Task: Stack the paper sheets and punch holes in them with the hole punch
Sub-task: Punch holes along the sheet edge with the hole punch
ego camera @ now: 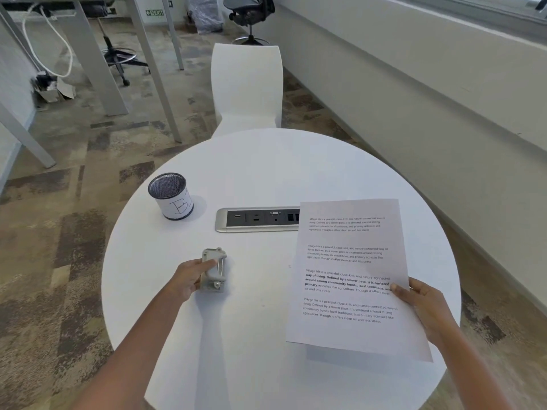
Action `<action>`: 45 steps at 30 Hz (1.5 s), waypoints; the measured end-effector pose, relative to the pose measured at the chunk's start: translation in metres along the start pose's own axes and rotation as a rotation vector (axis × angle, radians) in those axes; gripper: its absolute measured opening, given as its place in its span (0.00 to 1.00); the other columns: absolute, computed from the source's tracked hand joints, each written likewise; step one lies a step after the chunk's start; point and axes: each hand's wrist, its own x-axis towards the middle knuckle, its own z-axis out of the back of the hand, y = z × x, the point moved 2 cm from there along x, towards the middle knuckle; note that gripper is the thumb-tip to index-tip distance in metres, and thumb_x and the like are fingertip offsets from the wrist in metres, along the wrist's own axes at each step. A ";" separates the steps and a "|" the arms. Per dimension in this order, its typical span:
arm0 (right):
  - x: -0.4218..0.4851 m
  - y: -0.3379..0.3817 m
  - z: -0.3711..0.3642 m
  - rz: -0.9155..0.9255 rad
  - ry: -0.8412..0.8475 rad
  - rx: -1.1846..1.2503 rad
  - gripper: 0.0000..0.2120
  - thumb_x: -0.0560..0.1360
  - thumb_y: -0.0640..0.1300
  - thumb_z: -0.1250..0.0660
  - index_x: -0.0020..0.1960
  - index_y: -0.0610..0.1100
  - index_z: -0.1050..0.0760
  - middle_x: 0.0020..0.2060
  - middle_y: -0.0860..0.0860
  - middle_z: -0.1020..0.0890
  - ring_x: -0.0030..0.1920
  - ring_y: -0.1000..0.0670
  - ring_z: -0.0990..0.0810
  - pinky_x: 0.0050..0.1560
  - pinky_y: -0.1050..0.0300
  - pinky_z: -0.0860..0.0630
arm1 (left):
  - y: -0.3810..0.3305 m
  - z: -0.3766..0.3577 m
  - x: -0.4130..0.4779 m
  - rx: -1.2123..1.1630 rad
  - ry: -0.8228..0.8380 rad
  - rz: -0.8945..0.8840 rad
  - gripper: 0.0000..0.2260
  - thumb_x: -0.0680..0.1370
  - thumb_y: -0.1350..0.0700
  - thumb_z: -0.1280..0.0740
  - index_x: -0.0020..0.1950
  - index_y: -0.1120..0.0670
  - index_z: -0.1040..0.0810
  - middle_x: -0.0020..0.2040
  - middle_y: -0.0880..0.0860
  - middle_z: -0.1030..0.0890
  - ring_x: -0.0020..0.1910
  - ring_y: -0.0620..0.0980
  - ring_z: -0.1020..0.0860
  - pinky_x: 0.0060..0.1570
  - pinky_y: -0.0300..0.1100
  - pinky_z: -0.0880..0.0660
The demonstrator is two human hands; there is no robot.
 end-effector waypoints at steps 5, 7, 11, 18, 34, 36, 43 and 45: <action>0.002 -0.002 0.001 -0.005 -0.020 0.000 0.06 0.73 0.34 0.34 0.46 0.42 0.21 0.32 0.49 0.14 0.30 0.48 0.16 0.30 0.54 0.18 | 0.003 0.015 0.008 0.001 -0.007 -0.003 0.05 0.77 0.64 0.36 0.52 0.61 0.27 0.19 0.48 0.21 0.17 0.42 0.24 0.18 0.31 0.27; 0.003 -0.002 0.002 -0.005 -0.023 0.000 0.06 0.73 0.34 0.34 0.46 0.42 0.21 0.32 0.49 0.13 0.30 0.48 0.16 0.31 0.54 0.18 | 0.004 0.020 0.010 0.004 0.002 -0.005 0.05 0.77 0.64 0.37 0.53 0.61 0.27 0.22 0.49 0.20 0.18 0.43 0.24 0.19 0.31 0.27; 0.003 -0.004 0.004 -0.005 -0.028 -0.009 0.06 0.73 0.34 0.34 0.46 0.43 0.21 0.33 0.48 0.13 0.31 0.48 0.15 0.33 0.52 0.17 | 0.009 0.026 0.014 0.013 0.011 -0.003 0.06 0.77 0.63 0.37 0.54 0.60 0.27 0.32 0.53 0.20 0.20 0.42 0.22 0.20 0.31 0.26; 0.002 -0.007 0.008 -0.005 -0.035 -0.014 0.07 0.73 0.34 0.35 0.47 0.42 0.21 0.34 0.48 0.13 0.32 0.47 0.15 0.36 0.49 0.18 | 0.008 0.028 0.020 0.146 -0.118 -0.053 0.13 0.75 0.64 0.34 0.59 0.62 0.27 0.49 0.59 0.25 0.44 0.55 0.27 0.39 0.44 0.32; 0.000 -0.021 0.024 -0.036 -0.021 0.052 0.07 0.73 0.33 0.36 0.48 0.41 0.21 0.35 0.47 0.13 0.32 0.47 0.15 0.34 0.49 0.17 | 0.007 0.014 0.009 0.779 -0.383 -0.233 0.17 0.74 0.62 0.35 0.61 0.67 0.30 0.58 0.70 0.27 0.59 0.67 0.29 0.56 0.54 0.31; 0.000 -0.022 0.025 -0.037 -0.017 0.059 0.08 0.73 0.33 0.36 0.47 0.41 0.21 0.35 0.47 0.13 0.32 0.47 0.15 0.33 0.50 0.17 | 0.007 0.012 0.008 0.797 -0.388 -0.235 0.17 0.75 0.62 0.35 0.61 0.67 0.30 0.58 0.71 0.28 0.59 0.67 0.29 0.56 0.55 0.32; 0.001 -0.024 0.026 -0.041 -0.013 0.065 0.08 0.73 0.32 0.36 0.48 0.41 0.21 0.35 0.47 0.13 0.32 0.47 0.15 0.33 0.51 0.17 | 0.007 0.005 0.007 0.831 -0.421 -0.213 0.17 0.75 0.62 0.36 0.61 0.68 0.31 0.59 0.71 0.29 0.58 0.68 0.29 0.57 0.56 0.31; 0.001 -0.024 0.029 -0.040 -0.015 0.063 0.08 0.73 0.32 0.36 0.47 0.41 0.21 0.35 0.47 0.13 0.32 0.47 0.15 0.32 0.51 0.17 | 0.007 0.004 0.006 0.807 -0.429 -0.195 0.17 0.75 0.62 0.37 0.62 0.68 0.31 0.59 0.71 0.30 0.59 0.68 0.29 0.58 0.57 0.31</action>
